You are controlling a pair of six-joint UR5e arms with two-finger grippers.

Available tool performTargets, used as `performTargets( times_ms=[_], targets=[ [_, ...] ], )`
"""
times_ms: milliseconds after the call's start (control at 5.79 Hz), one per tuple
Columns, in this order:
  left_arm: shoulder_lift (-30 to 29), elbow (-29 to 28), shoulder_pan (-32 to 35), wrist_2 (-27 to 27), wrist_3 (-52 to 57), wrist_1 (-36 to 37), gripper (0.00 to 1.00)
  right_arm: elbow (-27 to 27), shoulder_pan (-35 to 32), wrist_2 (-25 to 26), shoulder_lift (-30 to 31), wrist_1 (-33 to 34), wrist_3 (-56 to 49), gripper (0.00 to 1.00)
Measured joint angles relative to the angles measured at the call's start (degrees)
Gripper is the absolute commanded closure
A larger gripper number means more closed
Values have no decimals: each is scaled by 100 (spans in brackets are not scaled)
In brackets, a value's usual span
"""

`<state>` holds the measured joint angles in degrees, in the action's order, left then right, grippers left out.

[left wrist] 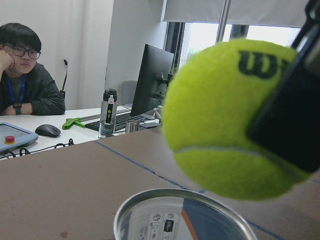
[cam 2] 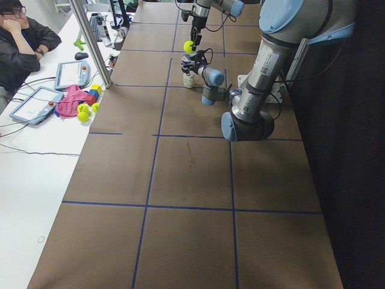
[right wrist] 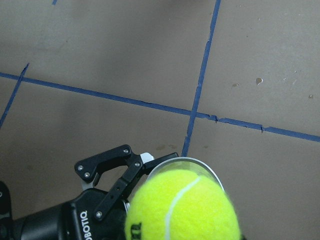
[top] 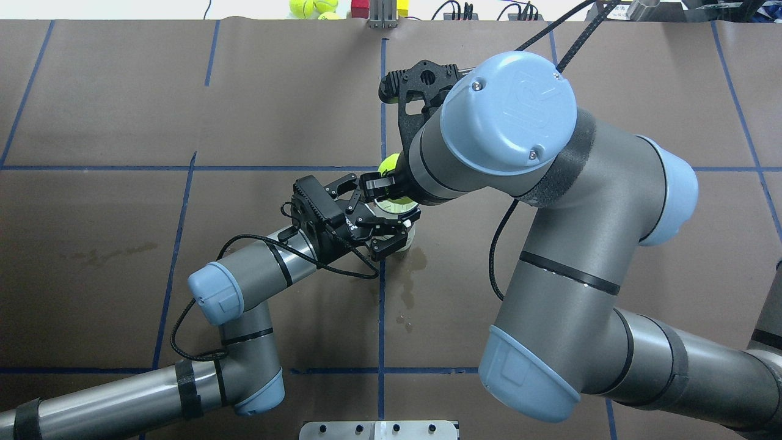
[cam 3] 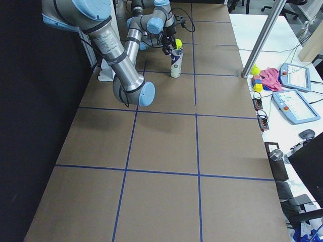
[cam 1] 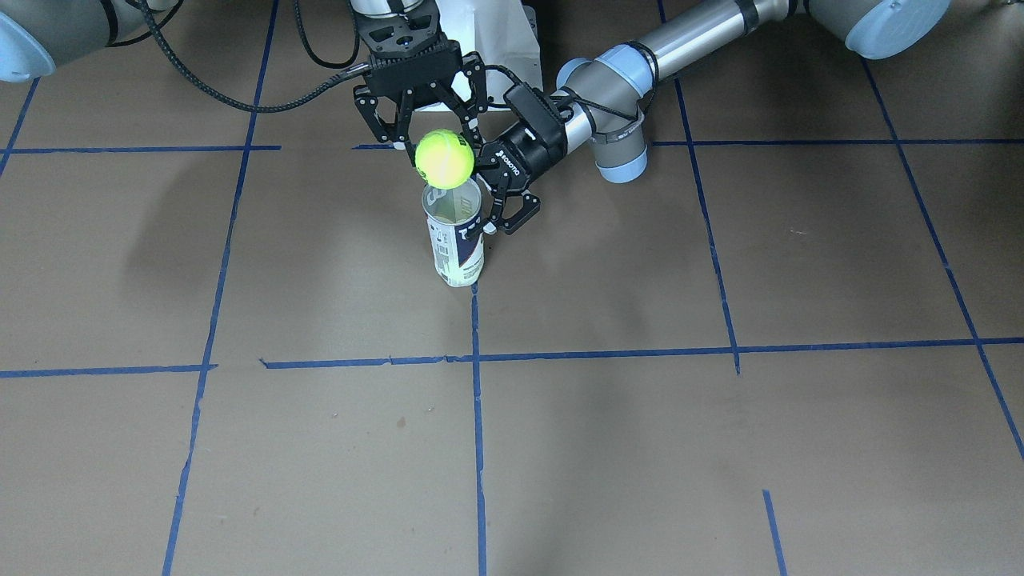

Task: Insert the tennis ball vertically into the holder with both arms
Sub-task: 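Drop the second ball into the can by opening the right gripper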

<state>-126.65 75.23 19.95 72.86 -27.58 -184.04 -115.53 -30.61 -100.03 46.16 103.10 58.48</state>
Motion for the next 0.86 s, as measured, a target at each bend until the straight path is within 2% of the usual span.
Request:
performTargets(
  times_ms=[864],
  targets=[
    [9,7,0,0,-2,-19,8,-27,-4,-25,8,3,-33,1]
  ],
)
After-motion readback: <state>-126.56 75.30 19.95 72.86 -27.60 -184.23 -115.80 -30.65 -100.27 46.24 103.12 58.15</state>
